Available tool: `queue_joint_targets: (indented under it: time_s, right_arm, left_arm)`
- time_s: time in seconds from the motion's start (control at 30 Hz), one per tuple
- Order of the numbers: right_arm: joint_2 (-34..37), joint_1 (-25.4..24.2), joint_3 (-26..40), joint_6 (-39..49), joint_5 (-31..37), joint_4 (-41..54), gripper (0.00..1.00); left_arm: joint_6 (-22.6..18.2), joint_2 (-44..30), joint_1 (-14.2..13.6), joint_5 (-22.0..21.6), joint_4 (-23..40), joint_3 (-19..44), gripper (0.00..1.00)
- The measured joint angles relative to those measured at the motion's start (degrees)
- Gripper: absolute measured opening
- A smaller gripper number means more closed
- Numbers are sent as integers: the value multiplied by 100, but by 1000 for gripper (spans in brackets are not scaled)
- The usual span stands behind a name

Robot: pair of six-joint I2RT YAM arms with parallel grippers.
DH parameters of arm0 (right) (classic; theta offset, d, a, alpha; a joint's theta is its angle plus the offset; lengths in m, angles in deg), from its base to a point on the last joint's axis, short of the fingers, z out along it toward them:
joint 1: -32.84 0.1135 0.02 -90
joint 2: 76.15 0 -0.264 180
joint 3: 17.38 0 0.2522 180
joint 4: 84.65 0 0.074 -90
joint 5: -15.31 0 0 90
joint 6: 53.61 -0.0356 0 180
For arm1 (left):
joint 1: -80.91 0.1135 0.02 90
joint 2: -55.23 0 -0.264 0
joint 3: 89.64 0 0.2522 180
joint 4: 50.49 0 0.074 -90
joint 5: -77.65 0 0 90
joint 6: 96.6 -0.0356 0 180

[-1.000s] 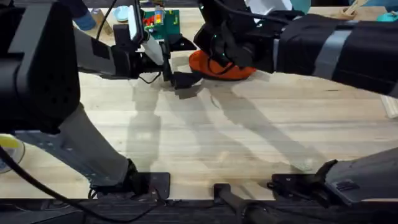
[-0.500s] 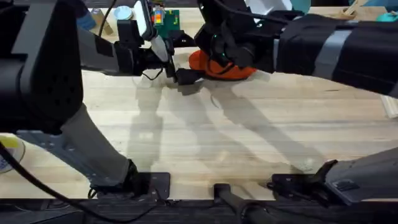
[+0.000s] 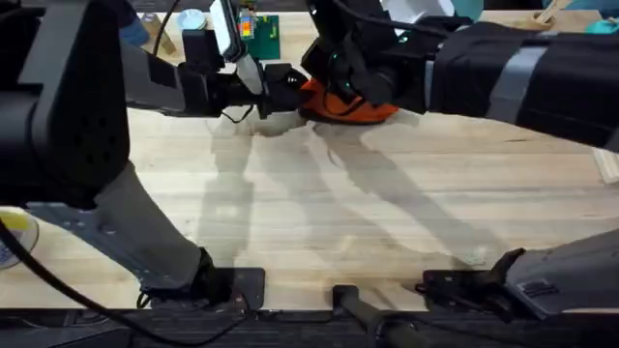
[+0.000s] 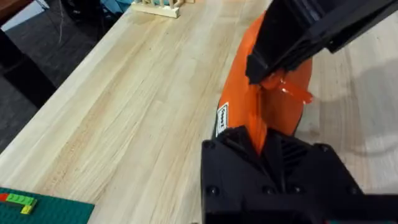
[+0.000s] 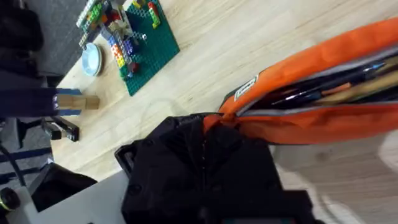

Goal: Unzip the bag, pick up the pens from the table one at a time and place them inside, then zip the bag closed.

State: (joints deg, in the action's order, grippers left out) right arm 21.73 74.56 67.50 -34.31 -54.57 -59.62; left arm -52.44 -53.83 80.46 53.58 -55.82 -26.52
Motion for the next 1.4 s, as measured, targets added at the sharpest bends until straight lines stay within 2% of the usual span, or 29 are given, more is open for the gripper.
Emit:
queue_joint_targets:
  time_s: [0.97, 1.4]
  right_arm:
    - [-2, -43, 0, 725, 68, 174, 32]
    - [-257, -64, 0, 950, 412, 715, 31]
  left_arm:
    - [-1, 0, 0, -4, 0, 0, 44]
    - [-1, 0, -2, 23, 0, 0, 44]
